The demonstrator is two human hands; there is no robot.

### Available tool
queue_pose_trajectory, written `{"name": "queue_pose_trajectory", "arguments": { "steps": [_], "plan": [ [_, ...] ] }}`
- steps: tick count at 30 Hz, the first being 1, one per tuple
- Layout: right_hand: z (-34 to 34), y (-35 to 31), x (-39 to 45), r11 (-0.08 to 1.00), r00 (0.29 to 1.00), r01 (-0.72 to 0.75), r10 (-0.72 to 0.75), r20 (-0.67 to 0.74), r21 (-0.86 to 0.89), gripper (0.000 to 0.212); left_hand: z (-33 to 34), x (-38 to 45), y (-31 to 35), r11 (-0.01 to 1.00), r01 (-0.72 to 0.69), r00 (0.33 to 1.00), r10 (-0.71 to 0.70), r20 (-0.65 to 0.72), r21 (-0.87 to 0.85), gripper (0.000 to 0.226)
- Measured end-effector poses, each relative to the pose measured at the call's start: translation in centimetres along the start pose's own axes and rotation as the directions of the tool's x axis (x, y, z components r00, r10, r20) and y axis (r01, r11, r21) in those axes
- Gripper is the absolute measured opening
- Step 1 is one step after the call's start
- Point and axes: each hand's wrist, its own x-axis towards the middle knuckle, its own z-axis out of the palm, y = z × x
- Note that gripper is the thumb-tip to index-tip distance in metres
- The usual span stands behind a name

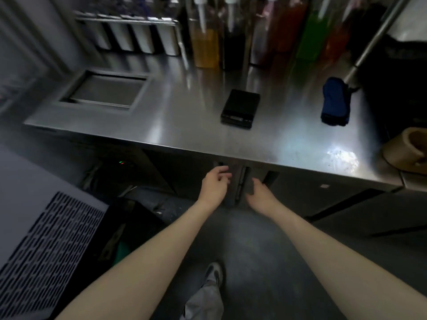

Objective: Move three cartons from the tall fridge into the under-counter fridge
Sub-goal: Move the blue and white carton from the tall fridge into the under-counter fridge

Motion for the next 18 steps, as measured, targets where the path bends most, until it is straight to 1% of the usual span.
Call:
{"name": "queue_pose_trajectory", "arguments": {
  "steps": [2,5,7,9,11,14,18],
  "plan": [
    [-0.4,-2.2,-1.7,0.999,0.999,0.023,-0.023,0.024,-0.024,0.065,-2.5,-2.4,1.2,1.000,-0.018,0.998,0.017,-0.054,-0.016,0.036],
    [-0.8,-6.3,-4.7,0.992,0.993,0.112,-0.109,0.053,-0.055,0.070,-6.6,-6.8,3.2,0.999,-0.034,0.991,0.031,-0.133,-0.025,0.035],
    [-1.1,-9.3,-6.5,0.984,0.984,0.173,-0.171,0.054,-0.038,0.068,-9.2,-9.6,4.5,0.999,-0.035,0.979,0.026,-0.204,-0.040,0.034],
    [-0.6,-12.9,-8.8,0.970,0.968,0.244,-0.243,0.065,-0.001,0.065,-12.5,-13.1,5.4,0.997,-0.038,0.955,0.018,-0.296,-0.063,0.034],
    [0.1,-16.0,-10.5,0.956,0.953,0.290,-0.292,0.074,0.036,0.065,-15.1,-15.9,5.7,0.996,-0.048,0.933,0.020,-0.360,-0.069,0.033],
    [2.4,-21.1,-13.5,0.922,0.914,0.383,-0.387,0.122,0.056,0.066,-19.4,-20.4,5.7,0.995,-0.057,0.894,0.015,-0.447,-0.081,0.031],
    [6.3,-27.7,-18.1,0.858,0.835,0.513,-0.507,0.214,0.034,0.063,-25.1,-26.2,5.1,0.992,-0.057,0.826,-0.018,-0.564,-0.116,0.029]
  ]
}}
